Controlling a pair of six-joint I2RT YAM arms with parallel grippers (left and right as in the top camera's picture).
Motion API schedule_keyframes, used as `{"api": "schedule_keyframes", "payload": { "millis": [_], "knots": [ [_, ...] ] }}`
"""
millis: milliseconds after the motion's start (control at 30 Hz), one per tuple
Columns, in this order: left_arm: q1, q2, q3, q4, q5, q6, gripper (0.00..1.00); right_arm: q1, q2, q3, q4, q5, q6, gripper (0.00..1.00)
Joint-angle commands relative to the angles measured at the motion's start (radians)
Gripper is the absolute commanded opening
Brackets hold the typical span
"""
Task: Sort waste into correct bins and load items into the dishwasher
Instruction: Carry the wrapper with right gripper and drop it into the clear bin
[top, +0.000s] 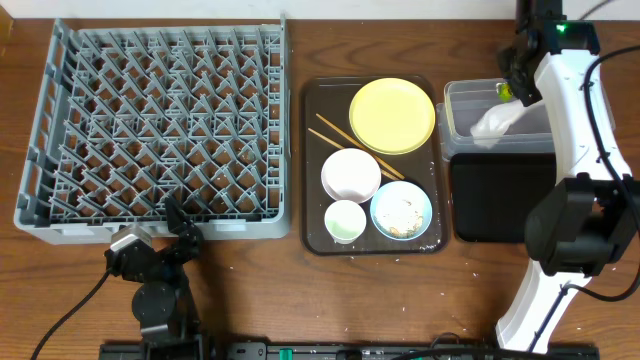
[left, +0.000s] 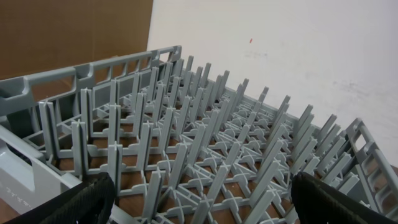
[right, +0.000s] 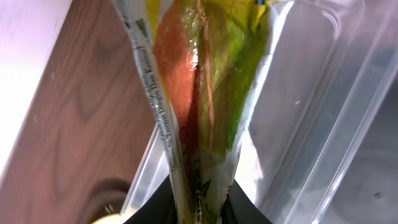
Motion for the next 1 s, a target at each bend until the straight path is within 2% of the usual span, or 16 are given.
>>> {"api": "schedule_keyframes", "payload": {
  "millis": [0, 133, 200, 233, 333, 467, 533, 633, 767, 800, 867, 967],
  "knots": [
    [0.005, -0.006, -0.021, -0.034, -0.001, 0.013, 0.92, -0.009, 0.029, -0.008, -0.003, 0.021, 0.171, 0.17],
    [0.005, -0.006, -0.021, -0.034, -0.001, 0.013, 0.92, -0.009, 0.03, -0.008, -0.011, 0.021, 0.172, 0.17],
    [0.005, -0.006, -0.021, -0.034, -0.001, 0.013, 0.92, -0.009, 0.03, -0.008, -0.023, 0.021, 0.169, 0.35],
    [0.005, -0.006, -0.021, -0.034, -0.001, 0.013, 0.92, -0.009, 0.03, -0.008, -0.027, 0.021, 0.168, 0.52],
    [0.005, -0.006, -0.021, -0.034, -0.001, 0.013, 0.92, -0.009, 0.03, -0.008, -0.031, 0.021, 0.111, 0.8],
    [0.005, -0.006, -0.021, -0.034, -0.001, 0.013, 0.92, -0.009, 0.021, -0.006, -0.022, 0.022, -0.024, 0.95],
    [0.005, -0.006, -0.021, -0.034, -0.001, 0.013, 0.92, -0.009, 0.004, -0.006, -0.014, 0.021, -0.114, 0.99],
    [0.005, -0.006, -0.021, -0.034, -0.001, 0.013, 0.92, -0.003, -0.038, -0.006, 0.005, 0.01, -0.283, 0.98],
    [0.005, -0.006, -0.021, -0.034, -0.001, 0.013, 0.92, 0.021, -0.12, -0.006, 0.01, -0.129, -0.6, 0.82],
    [0.005, -0.006, -0.021, -0.034, -0.001, 0.013, 0.92, 0.03, -0.143, -0.006, 0.005, -0.194, -0.69, 0.83],
    [0.005, -0.006, -0.021, -0.034, -0.001, 0.013, 0.92, 0.052, -0.177, -0.006, -0.023, -0.304, -0.805, 0.92],
    [0.005, -0.006, -0.021, -0.034, -0.001, 0.013, 0.92, 0.098, -0.205, -0.006, -0.109, -0.404, -0.86, 0.96]
  ]
}}
